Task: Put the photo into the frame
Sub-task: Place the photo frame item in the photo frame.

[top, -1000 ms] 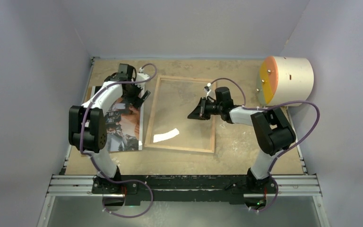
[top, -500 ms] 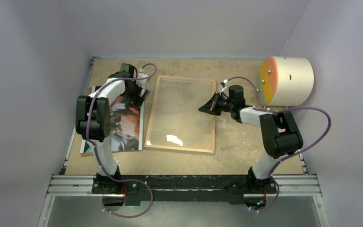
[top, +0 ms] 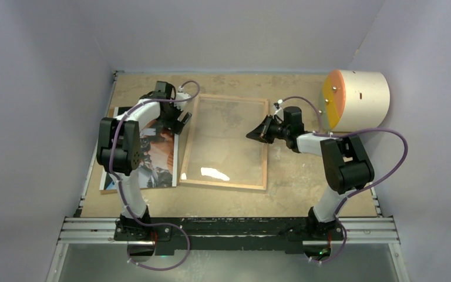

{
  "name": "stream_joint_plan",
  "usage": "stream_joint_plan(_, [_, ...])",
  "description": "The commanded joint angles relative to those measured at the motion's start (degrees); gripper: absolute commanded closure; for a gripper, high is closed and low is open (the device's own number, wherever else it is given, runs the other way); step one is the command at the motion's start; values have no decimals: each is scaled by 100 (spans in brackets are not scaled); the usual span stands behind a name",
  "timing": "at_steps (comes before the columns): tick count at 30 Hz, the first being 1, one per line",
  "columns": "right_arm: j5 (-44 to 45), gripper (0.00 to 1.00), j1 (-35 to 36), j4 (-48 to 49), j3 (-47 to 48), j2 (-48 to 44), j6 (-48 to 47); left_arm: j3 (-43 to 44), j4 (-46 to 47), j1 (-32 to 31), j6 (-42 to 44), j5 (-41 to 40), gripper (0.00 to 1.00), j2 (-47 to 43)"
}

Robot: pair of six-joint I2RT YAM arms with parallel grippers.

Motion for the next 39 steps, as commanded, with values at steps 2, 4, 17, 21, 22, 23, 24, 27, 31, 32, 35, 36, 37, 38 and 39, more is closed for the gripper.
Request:
stream_joint_plan(2, [-35,100,-121,149,-99,-79,12,-63,271,-168,-171,89,9,103])
stream_joint_plan(4, [-31,100,-149,134,-146,-118,5,-74,289,-204,-188,57,9,120])
stream_joint_plan(17, [-5,100,-254,125,-332,-212,10,-187,336,-345,-123,65,9,186])
stream_joint_plan(21, [35,100,-286,144,-390,-263,14,-222,333,-374,-99,69,9,196])
stream_joint_plan(22, [28,100,-286,178,-403,-256,26,-230,334,-383,-99,77,9,206])
stream_joint_plan(23, [15,100,-293,214,-415,-240,52,-239,337,-391,-105,85,9,216])
stream_joint_plan(24, [2,100,-287,264,-432,-222,80,-248,336,-396,-101,91,9,225])
stream_joint_plan(27, [-56,100,-290,428,-467,-161,171,-293,342,-422,-90,100,9,245])
stream_joint_plan(31, [-203,100,-289,780,-512,-105,307,-355,377,-431,-78,153,9,274])
stream_joint_plan(32, [-268,100,-286,995,-567,-117,384,-356,359,-435,-81,190,9,299])
stream_joint_plan(35, [-462,100,-286,1692,-681,-196,724,-393,313,-440,-87,444,10,315])
stream_joint_plan(36, [-515,100,-286,1873,-684,-244,813,-413,304,-455,-68,491,10,309])
stream_joint_plan(37, [-585,100,-287,1960,-676,-298,878,-443,302,-472,-43,564,10,293])
stream_joint_plan(38, [-654,100,-286,2004,-662,-358,923,-474,300,-493,-10,615,11,271])
stream_joint_plan(39, [-709,100,-290,2011,-633,-412,950,-517,289,-516,34,680,11,249])
